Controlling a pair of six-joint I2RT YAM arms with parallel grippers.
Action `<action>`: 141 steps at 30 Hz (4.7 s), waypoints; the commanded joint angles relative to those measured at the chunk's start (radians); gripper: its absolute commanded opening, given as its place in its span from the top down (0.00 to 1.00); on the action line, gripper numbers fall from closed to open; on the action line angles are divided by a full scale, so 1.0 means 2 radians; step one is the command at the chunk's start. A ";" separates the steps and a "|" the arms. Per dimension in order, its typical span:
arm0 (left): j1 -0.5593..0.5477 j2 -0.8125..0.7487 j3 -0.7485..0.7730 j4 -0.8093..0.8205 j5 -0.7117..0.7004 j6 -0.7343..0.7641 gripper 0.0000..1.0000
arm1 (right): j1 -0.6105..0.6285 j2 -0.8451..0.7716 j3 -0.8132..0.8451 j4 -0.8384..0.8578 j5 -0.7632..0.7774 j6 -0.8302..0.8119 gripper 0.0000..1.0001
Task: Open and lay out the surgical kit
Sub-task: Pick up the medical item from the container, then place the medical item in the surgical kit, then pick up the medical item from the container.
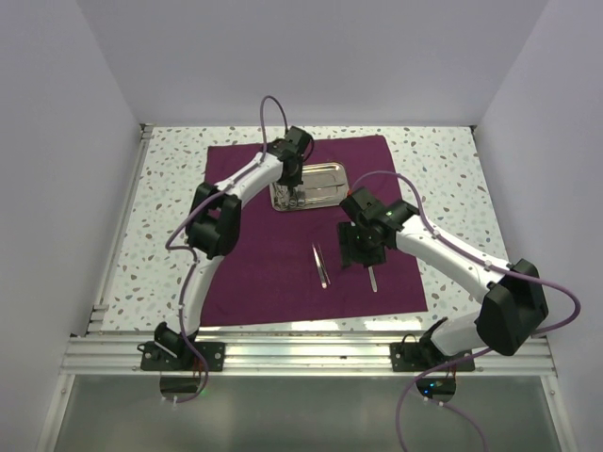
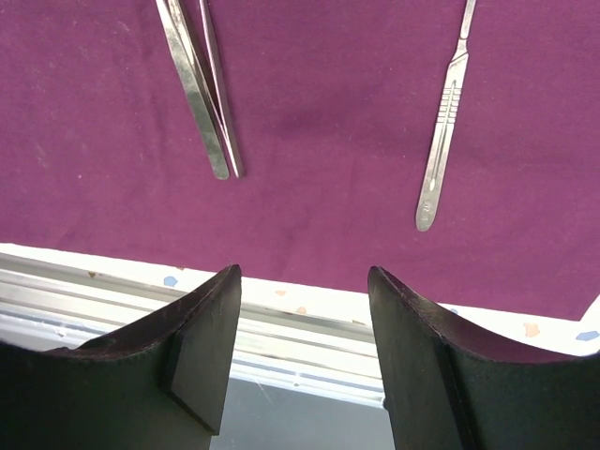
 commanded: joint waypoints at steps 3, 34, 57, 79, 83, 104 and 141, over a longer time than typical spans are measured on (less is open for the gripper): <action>0.011 -0.041 0.020 0.014 0.037 0.001 1.00 | -0.002 -0.012 0.020 -0.008 0.020 0.001 0.41; -0.162 -0.308 -0.410 0.084 0.033 -0.305 0.97 | -0.082 -0.084 0.048 -0.019 0.135 -0.013 0.24; -0.078 -0.253 -0.220 0.087 -0.146 0.044 0.04 | -0.090 -0.187 -0.027 -0.019 0.155 -0.003 0.19; 0.042 -0.027 0.032 0.052 0.059 0.023 0.26 | -0.090 -0.104 0.015 0.000 0.138 -0.024 0.19; 0.042 -0.002 0.045 0.048 0.052 0.023 0.29 | -0.091 -0.077 0.034 0.007 0.135 -0.038 0.19; 0.042 0.071 0.092 0.035 0.043 0.010 0.68 | -0.096 -0.024 0.050 0.016 0.119 -0.075 0.20; 0.043 -0.132 -0.052 0.156 0.099 -0.055 1.00 | -0.098 -0.122 -0.019 0.001 0.098 -0.049 0.22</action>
